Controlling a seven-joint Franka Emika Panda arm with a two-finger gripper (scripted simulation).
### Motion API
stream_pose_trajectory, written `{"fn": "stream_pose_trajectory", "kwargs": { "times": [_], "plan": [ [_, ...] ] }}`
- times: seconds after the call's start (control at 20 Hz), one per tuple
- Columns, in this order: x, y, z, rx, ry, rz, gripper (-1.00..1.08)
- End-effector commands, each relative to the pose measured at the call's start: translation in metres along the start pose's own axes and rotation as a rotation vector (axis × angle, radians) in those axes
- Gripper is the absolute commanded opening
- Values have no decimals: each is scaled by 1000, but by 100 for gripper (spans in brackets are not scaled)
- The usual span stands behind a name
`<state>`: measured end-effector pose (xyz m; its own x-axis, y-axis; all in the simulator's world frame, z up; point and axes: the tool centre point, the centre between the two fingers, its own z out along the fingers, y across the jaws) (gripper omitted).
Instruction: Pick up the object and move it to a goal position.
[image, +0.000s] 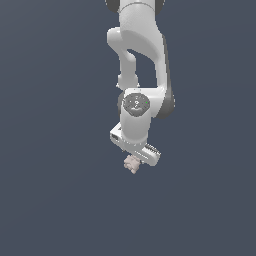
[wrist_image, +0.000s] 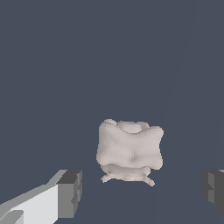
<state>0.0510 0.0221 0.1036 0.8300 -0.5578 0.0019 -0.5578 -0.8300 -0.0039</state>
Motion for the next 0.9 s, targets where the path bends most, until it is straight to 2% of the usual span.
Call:
{"fn": "stream_pose_trajectory", "kwargs": {
  "times": [0.0, 0.55, 0.85],
  "plan": [
    [1, -1, 5, -1, -1, 36, 100],
    [3, -2, 13, -4, -2, 76, 100],
    [2, -2, 36, -4, -2, 79, 100]
  ]
}}
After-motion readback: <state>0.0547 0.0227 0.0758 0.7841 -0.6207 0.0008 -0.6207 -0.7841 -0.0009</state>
